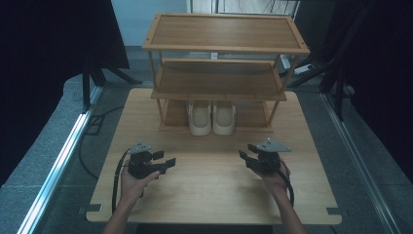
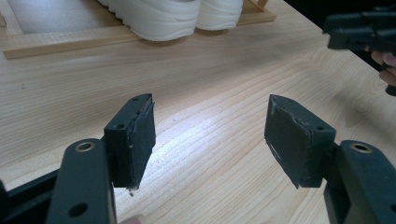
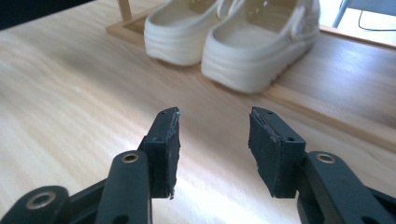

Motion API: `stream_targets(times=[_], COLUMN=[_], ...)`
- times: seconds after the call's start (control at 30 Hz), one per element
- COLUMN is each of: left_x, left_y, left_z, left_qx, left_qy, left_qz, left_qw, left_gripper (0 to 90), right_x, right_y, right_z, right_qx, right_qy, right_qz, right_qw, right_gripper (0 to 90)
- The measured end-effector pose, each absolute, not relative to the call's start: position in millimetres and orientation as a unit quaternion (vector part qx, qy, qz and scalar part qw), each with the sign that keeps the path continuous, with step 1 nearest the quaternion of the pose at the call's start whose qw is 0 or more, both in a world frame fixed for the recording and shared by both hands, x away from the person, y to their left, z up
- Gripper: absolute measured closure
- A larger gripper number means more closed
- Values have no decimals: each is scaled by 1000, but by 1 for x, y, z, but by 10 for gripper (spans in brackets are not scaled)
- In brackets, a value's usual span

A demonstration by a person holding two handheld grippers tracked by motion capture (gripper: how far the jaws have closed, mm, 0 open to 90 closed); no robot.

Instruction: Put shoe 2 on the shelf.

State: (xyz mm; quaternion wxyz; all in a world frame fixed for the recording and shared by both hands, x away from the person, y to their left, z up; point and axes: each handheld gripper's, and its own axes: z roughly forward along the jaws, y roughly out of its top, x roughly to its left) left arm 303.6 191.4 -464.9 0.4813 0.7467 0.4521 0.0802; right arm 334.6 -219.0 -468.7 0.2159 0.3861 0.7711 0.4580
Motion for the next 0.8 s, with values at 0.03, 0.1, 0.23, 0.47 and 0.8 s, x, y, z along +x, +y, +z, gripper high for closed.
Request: stream_targets(times=[0.03, 0.1, 0.23, 0.47, 0.8], left_x=[303, 303, 304, 304, 306], left_y=[191, 191, 189, 187, 193], left_z=[-464, -463, -466, -467, -467], left_qx=[748, 747, 750, 753, 745], left_qy=[449, 449, 450, 449, 460], left_qz=[81, 81, 81, 81, 85], left_qw=[482, 483, 478, 475, 476], left_gripper=[340, 339, 340, 340, 332], right_x=[329, 321, 308, 307, 308], right_y=[-225, -233, -247, -251, -261], right_z=[-470, -473, -486, -492, -491], right_qx=[387, 388, 385, 401, 422], right_qy=[772, 773, 785, 783, 764], right_qz=[456, 454, 439, 432, 443], right_qw=[216, 214, 208, 200, 204], right_gripper=[510, 498, 467, 441, 375])
